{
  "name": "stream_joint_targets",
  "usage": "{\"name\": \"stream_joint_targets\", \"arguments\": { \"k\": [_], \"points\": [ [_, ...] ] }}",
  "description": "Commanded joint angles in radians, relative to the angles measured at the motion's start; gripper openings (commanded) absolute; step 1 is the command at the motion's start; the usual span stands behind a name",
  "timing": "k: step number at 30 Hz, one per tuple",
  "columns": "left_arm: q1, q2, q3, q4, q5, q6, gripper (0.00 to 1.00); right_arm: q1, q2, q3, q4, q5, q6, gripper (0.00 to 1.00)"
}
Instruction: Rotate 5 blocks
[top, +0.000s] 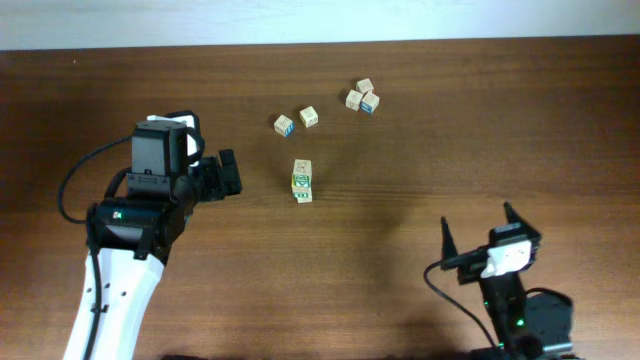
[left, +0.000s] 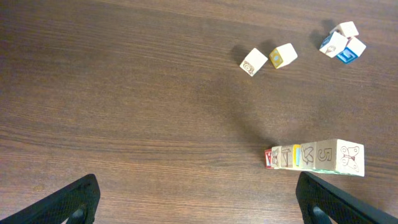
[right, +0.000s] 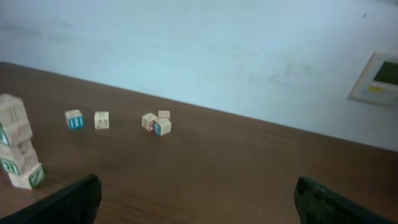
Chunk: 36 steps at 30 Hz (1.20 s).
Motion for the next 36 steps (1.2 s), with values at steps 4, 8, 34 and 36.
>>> {"name": "stream_joint_targets", "arguments": {
  "k": [4, 8, 34, 36],
  "points": [
    [0.002, -0.002, 0.014, 0.002, 0.007, 0.008, 0.99, -0.004, -0.091, -0.157, 0.041, -0.06, -0.003, 0.98],
    [0.002, -0.002, 0.014, 0.002, 0.007, 0.009, 0.99, 0.008, -0.091, -0.177, 0.051, -0.061, -0.003, 0.98],
    [0.002, -0.002, 0.014, 0.002, 0.008, 0.008, 0.99, 0.008, -0.091, -0.201, 0.106, -0.066, 0.008, 0.98],
    [0.002, -0.002, 0.014, 0.002, 0.008, 0.008, 0.99, 0.008, -0.091, -0.201, 0.106, -0.066, 0.008, 0.98]
  ]
}}
